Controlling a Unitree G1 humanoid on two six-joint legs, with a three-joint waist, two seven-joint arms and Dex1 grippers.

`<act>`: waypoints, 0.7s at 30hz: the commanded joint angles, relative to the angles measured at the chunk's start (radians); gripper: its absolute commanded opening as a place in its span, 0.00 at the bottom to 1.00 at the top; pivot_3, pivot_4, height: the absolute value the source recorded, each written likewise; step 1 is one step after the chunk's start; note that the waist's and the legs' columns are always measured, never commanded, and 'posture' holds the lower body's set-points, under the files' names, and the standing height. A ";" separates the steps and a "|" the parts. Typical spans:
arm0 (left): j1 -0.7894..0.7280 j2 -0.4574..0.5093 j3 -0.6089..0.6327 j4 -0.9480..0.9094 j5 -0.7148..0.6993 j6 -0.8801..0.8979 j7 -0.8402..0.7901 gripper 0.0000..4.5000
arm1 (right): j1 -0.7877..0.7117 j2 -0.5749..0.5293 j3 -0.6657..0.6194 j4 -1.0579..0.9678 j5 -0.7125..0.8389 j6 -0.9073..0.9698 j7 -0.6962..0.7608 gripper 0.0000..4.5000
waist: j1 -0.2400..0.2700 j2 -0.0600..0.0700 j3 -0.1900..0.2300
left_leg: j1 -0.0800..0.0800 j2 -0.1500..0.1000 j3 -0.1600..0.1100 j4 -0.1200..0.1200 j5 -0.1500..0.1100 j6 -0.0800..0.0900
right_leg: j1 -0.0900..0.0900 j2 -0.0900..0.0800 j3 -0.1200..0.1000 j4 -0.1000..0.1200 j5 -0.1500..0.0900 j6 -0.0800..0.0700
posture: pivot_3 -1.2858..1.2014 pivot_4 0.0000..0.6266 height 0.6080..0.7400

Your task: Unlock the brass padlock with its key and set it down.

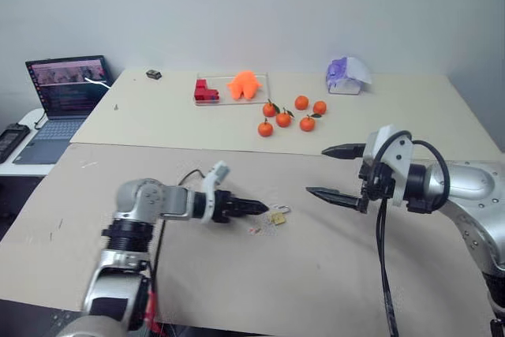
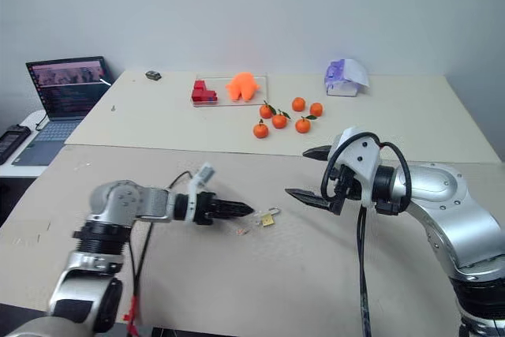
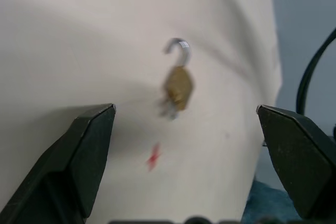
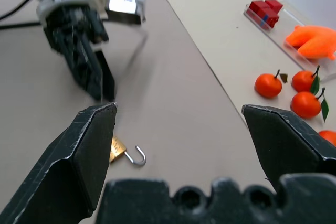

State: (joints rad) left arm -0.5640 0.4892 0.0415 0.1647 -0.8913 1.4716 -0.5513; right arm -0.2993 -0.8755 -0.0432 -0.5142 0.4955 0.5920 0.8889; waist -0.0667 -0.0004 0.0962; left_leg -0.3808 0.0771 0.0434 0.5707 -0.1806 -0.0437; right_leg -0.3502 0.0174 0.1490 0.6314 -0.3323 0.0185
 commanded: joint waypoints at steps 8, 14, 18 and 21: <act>0.086 0.242 -0.099 -0.336 0.326 -0.777 -0.376 0.99 | -0.003 0.010 -0.055 0.003 0.228 0.134 0.100 1.00 | 0.020 -0.003 0.003 | 0.003 0.000 -0.001 -0.002 0.000 -0.001 | -0.002 -0.001 0.000 -0.002 0.004 -0.007 | 0.52 0.24 0.87; 0.077 0.284 -0.076 -0.378 0.427 -0.951 -0.414 0.99 | 0.051 -0.017 -0.088 0.056 0.210 0.130 0.089 1.00 | 0.052 -0.003 0.002 | -0.001 -0.002 0.007 0.002 -0.006 0.010 | -0.001 -0.006 0.000 -0.005 0.003 -0.008 | 0.52 0.24 0.87; 0.105 0.260 -0.057 -0.393 0.442 -0.971 -0.374 0.99 | 0.044 0.011 -0.094 0.067 0.206 0.136 0.032 1.00 | 0.048 -0.002 0.002 | -0.001 -0.001 0.007 0.003 -0.008 0.019 | -0.001 -0.005 0.000 -0.003 0.003 -0.008 | 0.52 0.24 0.87; 0.105 0.233 -0.062 -0.406 0.437 -0.936 -0.339 0.99 | 0.055 0.026 -0.090 0.070 0.176 0.122 -0.005 1.00 | 0.048 -0.002 0.002 | -0.002 0.000 0.006 0.003 -0.009 0.020 | -0.002 -0.002 0.000 -0.003 0.003 -0.008 | 0.52 0.24 0.87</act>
State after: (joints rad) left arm -0.4548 0.7268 -0.0459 -0.2048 -0.4546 0.5275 -0.9148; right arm -0.2347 -0.8525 -0.1041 -0.4322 0.6847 0.7302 0.9077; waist -0.0191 -0.0027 0.0981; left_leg -0.3829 0.0778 0.0491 0.5746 -0.1895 -0.0233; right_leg -0.3520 0.0156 0.1488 0.6291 -0.3290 0.0107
